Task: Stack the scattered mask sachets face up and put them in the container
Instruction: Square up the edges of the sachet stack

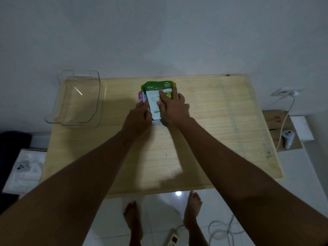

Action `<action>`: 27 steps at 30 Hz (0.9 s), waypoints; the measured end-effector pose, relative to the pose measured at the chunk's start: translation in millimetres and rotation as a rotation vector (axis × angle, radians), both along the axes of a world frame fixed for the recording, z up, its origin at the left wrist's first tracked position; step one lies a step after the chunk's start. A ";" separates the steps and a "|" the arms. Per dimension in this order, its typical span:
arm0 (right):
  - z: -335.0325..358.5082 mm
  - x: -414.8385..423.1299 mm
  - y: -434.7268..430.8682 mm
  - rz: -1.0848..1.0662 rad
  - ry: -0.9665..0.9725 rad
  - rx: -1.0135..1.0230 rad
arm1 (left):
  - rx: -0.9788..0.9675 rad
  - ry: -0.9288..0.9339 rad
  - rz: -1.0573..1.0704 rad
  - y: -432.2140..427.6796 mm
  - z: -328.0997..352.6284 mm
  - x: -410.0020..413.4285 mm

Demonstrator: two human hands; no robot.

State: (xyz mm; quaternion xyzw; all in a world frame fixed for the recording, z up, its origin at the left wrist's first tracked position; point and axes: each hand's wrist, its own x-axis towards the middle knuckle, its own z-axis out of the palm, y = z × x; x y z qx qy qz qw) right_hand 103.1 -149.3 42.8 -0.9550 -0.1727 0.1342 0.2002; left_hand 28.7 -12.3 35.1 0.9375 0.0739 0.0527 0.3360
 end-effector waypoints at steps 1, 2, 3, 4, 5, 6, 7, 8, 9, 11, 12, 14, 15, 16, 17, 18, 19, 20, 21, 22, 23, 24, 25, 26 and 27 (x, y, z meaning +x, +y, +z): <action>3.4 0.9 0.3 -0.028 0.013 0.049 | 0.011 -0.023 0.043 2.3 2.6 1.8; 4.3 4.1 -1.1 -0.071 0.021 0.117 | 0.025 -0.048 0.104 5.7 6.3 4.9; 8.6 7.3 -3.5 -0.133 0.030 0.184 | 0.034 -0.077 0.176 9.8 8.4 8.4; 11.7 12.6 -6.9 -0.203 0.045 0.241 | 0.038 -0.094 0.247 14.0 10.7 12.4; 14.6 18.1 -10.5 -0.266 0.069 0.272 | 0.035 -0.090 0.310 16.2 14.5 16.4; 15.6 23.4 -13.2 -0.314 0.107 0.278 | 0.027 -0.029 0.366 17.9 16.9 21.3; 17.1 26.3 -13.6 -0.340 0.160 0.258 | 0.011 0.073 0.410 17.9 19.7 26.5; 17.9 27.7 -12.6 -0.349 0.210 0.227 | -0.036 0.210 0.447 17.3 22.3 32.0; 18.3 28.5 -10.2 -0.344 0.244 0.200 | -0.115 0.322 0.477 15.8 24.6 36.7; 20.2 28.5 -5.5 -0.338 0.262 0.191 | -0.331 0.441 0.522 15.2 28.3 45.8; 21.4 28.4 -3.2 -0.348 0.270 0.211 | -0.435 0.469 0.542 14.7 30.7 49.4; 25.7 28.2 -2.0 -0.380 0.320 0.270 | -0.627 0.524 0.565 12.9 35.1 54.6; 25.3 28.9 -2.1 -0.393 0.347 0.290 | -0.704 0.556 0.571 12.0 35.8 56.8; 25.2 29.3 -2.2 -0.403 0.363 0.310 | -0.758 0.580 0.578 12.4 35.0 58.2; 24.2 29.8 -1.0 -0.412 0.375 0.313 | -0.793 0.597 0.587 12.9 35.3 58.4; 24.0 30.3 0.4 -0.415 0.390 0.311 | -0.823 0.609 0.587 13.5 33.9 57.7; 23.5 31.9 1.8 -0.415 0.410 0.311 | -0.853 0.620 0.568 15.0 31.3 56.5; 22.3 34.1 3.1 -0.414 0.439 0.330 | -0.898 0.629 0.550 17.4 27.8 55.3; 21.6 35.9 4.2 -0.416 0.470 0.351 | -0.941 0.644 0.534 20.7 25.8 53.8; 21.1 36.8 5.1 -0.423 0.500 0.368 | -0.975 0.652 0.520 23.3 24.7 53.0; 23.0 36.6 5.5 -0.433 0.525 0.384 | -0.987 0.655 0.513 26.2 24.8 53.1; 22.8 37.0 5.9 -0.437 0.533 0.397 | -0.988 0.650 0.507 28.5 23.4 53.9; 21.7 37.3 5.7 -0.435 0.540 0.399 | -0.989 0.637 0.501 29.8 23.7 54.5; 22.6 36.4 5.6 -0.431 0.548 0.401 | -0.985 0.621 0.496 29.8 25.0 54.1; 22.3 35.9 6.3 -0.428 0.554 0.404 | -0.982 0.595 0.491 28.2 28.3 52.6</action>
